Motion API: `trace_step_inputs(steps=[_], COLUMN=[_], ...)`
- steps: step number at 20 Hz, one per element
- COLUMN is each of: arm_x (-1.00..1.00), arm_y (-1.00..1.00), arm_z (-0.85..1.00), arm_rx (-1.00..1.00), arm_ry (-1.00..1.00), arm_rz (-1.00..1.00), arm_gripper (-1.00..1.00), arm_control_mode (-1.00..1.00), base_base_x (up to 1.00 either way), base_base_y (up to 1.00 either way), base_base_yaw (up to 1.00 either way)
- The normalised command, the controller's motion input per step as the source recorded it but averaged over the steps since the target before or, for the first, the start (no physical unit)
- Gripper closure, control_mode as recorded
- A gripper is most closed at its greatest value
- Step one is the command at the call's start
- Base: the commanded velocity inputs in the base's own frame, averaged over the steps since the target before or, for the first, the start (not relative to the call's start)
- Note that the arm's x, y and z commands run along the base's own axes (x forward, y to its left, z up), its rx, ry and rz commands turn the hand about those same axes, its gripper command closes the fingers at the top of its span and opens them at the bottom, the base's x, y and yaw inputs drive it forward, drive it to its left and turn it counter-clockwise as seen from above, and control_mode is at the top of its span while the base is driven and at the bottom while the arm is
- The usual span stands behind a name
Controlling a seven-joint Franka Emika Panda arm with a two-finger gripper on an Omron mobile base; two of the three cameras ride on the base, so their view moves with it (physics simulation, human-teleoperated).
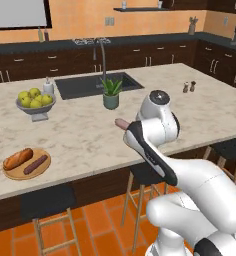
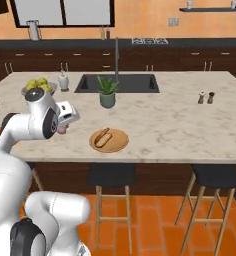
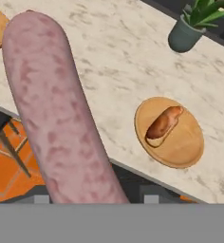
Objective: Place one bun and one sausage from the bowl on each plate.
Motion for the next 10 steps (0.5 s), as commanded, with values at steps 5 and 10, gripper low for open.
trace_step_inputs(steps=[5, 10], arm_x=[0.47, 0.75], arm_y=[-0.5, -0.45], arm_z=[-0.01, -0.49], arm_rx=[0.06, 0.08], arm_ry=[0.08, 0.22], arm_rz=[-0.01, -0.24], arm_gripper=[1.0, 1.0], arm_control_mode=[-1.0, -1.0], base_base_x=[0.27, 0.0], base_base_y=[-0.4, 0.0], base_base_yaw=[0.0, 0.0])
